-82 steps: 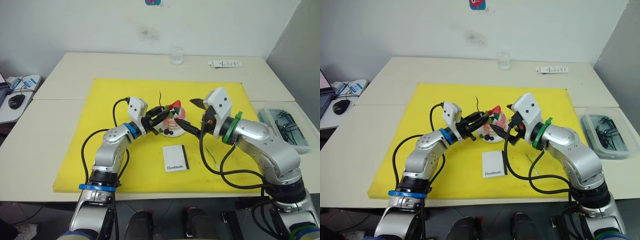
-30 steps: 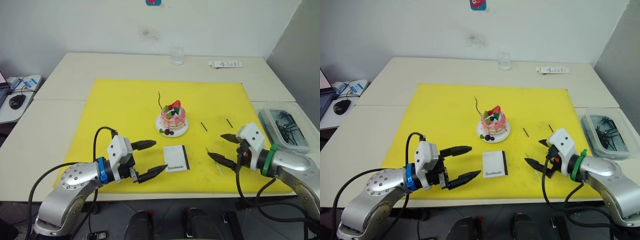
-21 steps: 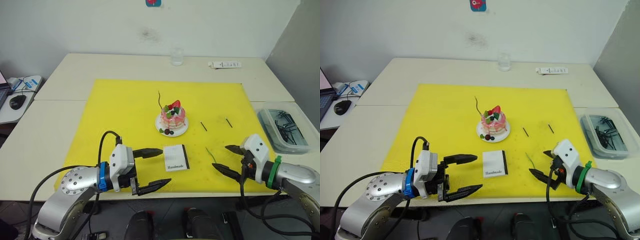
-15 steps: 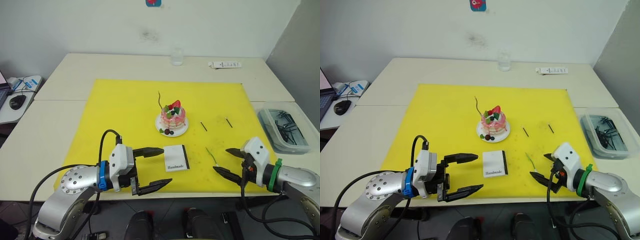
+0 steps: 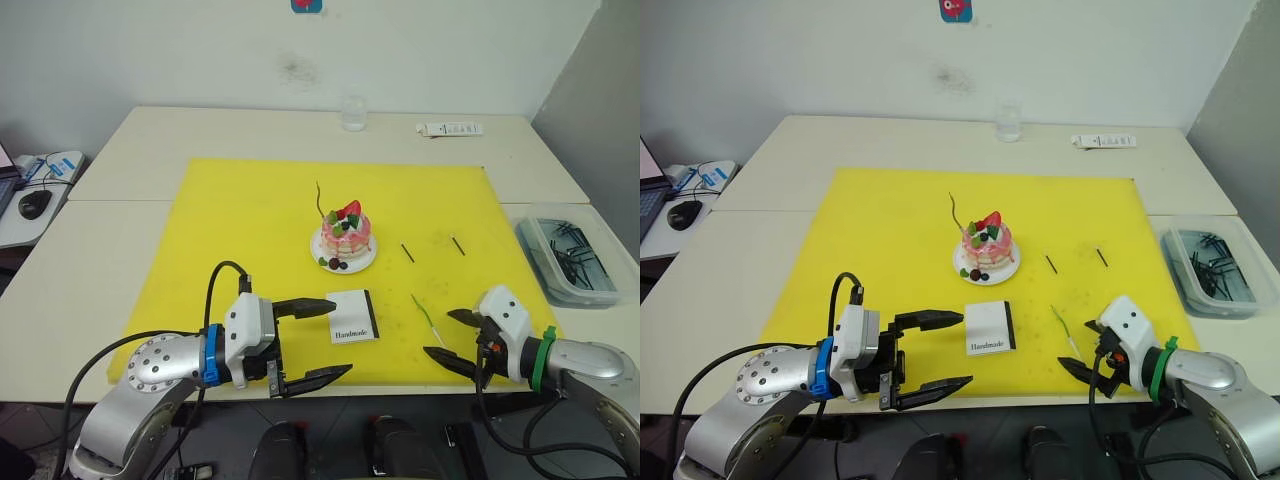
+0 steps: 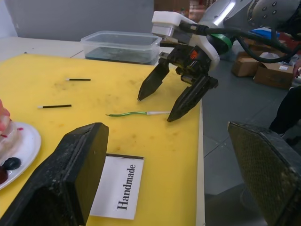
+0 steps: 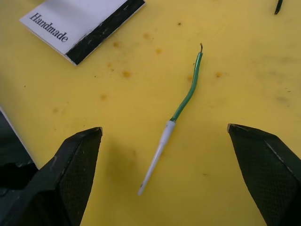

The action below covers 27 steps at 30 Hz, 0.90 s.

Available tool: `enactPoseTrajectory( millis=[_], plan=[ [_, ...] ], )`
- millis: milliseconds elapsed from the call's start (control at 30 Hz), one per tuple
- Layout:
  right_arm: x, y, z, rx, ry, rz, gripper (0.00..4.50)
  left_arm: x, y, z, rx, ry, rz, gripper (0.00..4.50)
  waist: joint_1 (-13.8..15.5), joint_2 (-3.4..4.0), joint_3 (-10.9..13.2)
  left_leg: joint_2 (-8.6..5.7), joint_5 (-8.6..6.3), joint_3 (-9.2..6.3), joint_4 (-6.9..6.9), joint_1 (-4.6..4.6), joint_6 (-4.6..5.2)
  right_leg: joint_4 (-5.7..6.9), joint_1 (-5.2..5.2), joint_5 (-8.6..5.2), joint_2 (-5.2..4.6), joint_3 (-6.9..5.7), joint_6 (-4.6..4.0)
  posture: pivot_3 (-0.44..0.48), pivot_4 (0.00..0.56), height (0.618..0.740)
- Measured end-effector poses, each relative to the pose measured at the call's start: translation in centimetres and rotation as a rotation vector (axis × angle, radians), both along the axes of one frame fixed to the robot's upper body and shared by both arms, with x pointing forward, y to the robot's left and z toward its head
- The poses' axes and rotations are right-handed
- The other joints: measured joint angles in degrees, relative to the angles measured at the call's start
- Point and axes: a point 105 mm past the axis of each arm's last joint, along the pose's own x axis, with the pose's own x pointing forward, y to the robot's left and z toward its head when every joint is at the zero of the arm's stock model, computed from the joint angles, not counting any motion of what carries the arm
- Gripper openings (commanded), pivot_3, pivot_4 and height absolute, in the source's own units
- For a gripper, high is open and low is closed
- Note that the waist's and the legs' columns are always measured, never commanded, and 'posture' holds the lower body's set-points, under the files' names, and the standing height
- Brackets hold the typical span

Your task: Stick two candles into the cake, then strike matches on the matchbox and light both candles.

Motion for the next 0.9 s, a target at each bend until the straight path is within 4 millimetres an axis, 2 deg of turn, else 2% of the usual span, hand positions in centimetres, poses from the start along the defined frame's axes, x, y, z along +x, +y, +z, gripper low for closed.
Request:
enactPoseTrajectory(
  millis=[167,333,367,667,767,900],
  plan=[
    [0.5,0.1,0.2,-0.032,0.005,0.001,2.22,0.0,-0.1,0.0,-0.003,0.001,0.002,4.50,0.0,0.00,0.0,0.00,0.00,0.00,0.00,0.00,0.00,0.01,0.00,0.00,0.00,0.00,0.00,0.000,0.150,0.740],
    [0.7,0.5,0.0,-0.045,0.019,0.007,0.30,0.0,-0.4,0.0,-0.015,0.001,0.007,4.50,0.0,0.00,0.0,-0.01,0.00,0.00,0.00,-0.01,0.00,0.00,0.00,0.00,0.00,0.00,0.00,0.000,0.150,0.740],
    [0.8,0.5,0.1,-0.047,0.017,0.004,0.03,0.0,-0.4,0.0,-0.015,0.001,0.009,4.50,0.0,0.00,0.0,-0.01,0.00,-0.01,0.00,-0.01,0.00,0.00,0.00,0.00,0.00,-0.01,0.00,0.000,0.150,0.740],
    [1.0,0.1,0.4,-0.069,0.028,-0.002,0.03,0.1,-0.6,0.0,-0.022,-0.004,0.013,4.50,0.0,0.00,0.0,-0.02,0.00,0.00,0.01,-0.01,0.00,0.01,0.01,0.01,0.01,0.00,0.01,0.000,0.150,0.740],
    [1.3,-1.3,1.7,-0.109,-0.008,-0.008,0.03,-0.1,-0.9,0.0,-0.031,0.000,0.002,4.50,0.0,0.00,0.0,-0.05,0.00,0.00,0.01,-0.01,0.00,-0.01,0.01,0.01,0.00,0.01,0.01,0.000,0.150,0.740],
    [1.4,-4.2,3.4,-0.143,-0.066,-0.022,0.03,-0.1,-1.7,0.2,-0.049,-0.015,-0.026,4.50,0.2,-0.01,0.0,-0.08,0.00,-0.04,0.01,-0.01,0.01,-0.03,0.05,0.00,0.02,-0.01,0.01,0.000,0.150,0.740]
  ],
)
